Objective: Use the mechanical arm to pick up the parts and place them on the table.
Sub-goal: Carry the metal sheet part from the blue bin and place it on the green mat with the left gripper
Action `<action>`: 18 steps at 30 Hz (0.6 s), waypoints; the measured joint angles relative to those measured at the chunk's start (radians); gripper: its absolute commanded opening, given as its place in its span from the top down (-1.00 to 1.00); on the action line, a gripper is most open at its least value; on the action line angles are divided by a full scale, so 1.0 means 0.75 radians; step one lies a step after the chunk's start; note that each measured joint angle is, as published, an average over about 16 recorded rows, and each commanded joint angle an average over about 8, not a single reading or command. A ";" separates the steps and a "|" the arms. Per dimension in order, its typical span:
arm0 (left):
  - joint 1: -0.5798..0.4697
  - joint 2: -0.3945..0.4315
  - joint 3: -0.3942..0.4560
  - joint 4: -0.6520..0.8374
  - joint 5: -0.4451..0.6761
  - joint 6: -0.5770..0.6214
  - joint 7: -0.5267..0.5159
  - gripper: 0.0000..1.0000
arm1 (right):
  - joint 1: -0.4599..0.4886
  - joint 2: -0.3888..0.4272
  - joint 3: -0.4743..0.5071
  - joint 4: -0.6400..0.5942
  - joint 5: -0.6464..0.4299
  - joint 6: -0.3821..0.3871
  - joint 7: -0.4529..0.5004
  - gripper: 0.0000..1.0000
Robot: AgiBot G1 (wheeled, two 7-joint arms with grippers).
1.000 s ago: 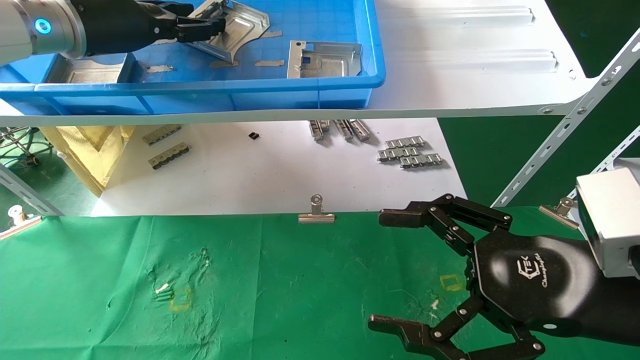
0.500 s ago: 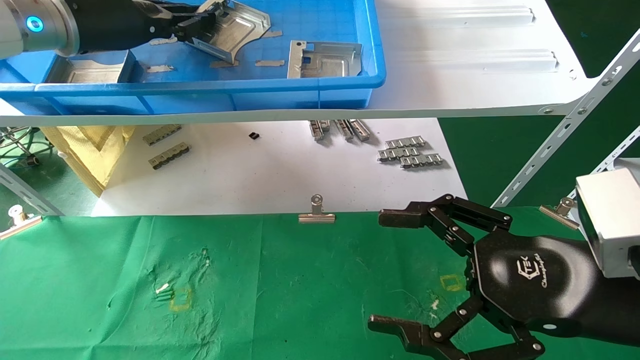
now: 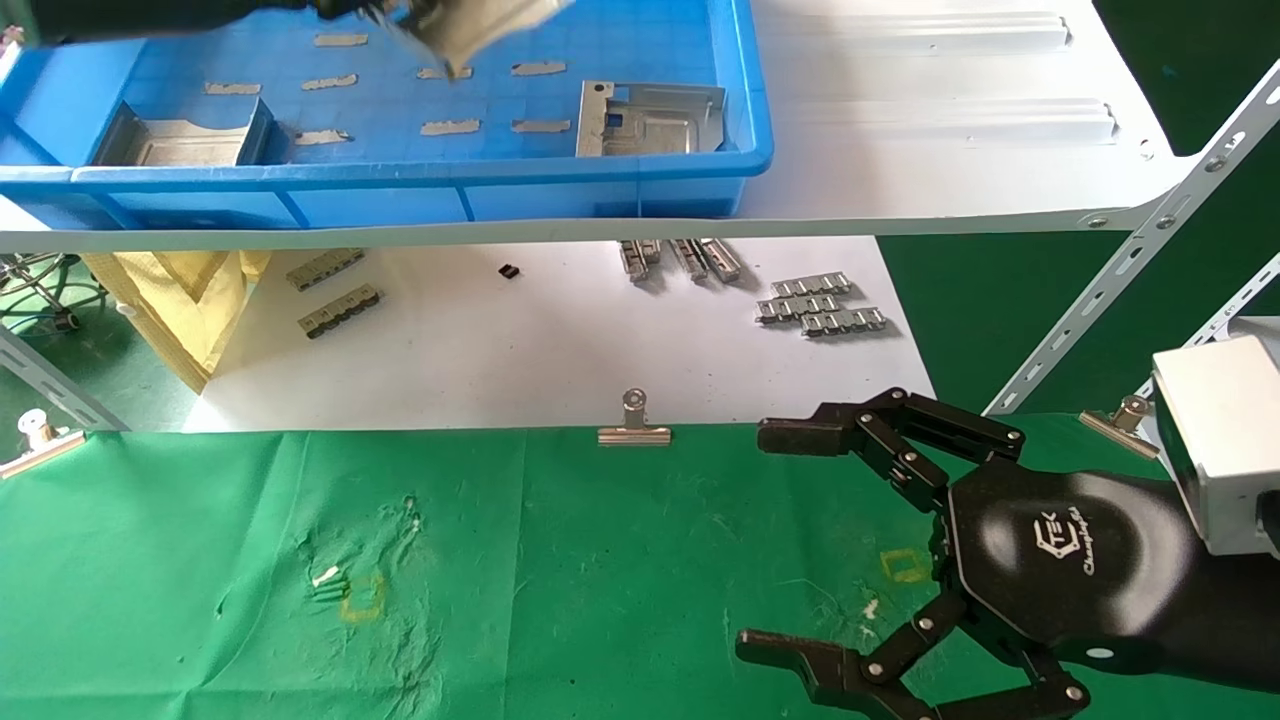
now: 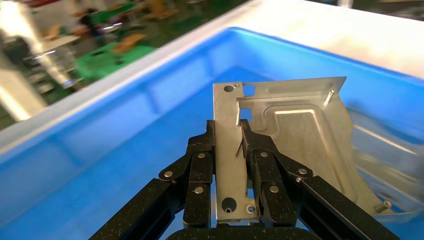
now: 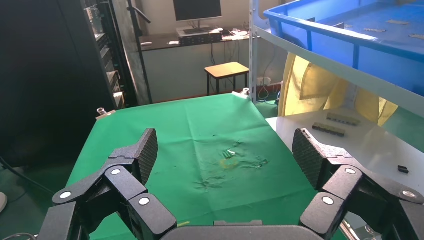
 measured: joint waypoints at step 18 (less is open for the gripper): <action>0.246 -0.284 0.113 -0.438 -0.239 0.451 0.207 1.00 | 0.000 0.000 0.000 0.000 0.000 0.000 0.000 -1.00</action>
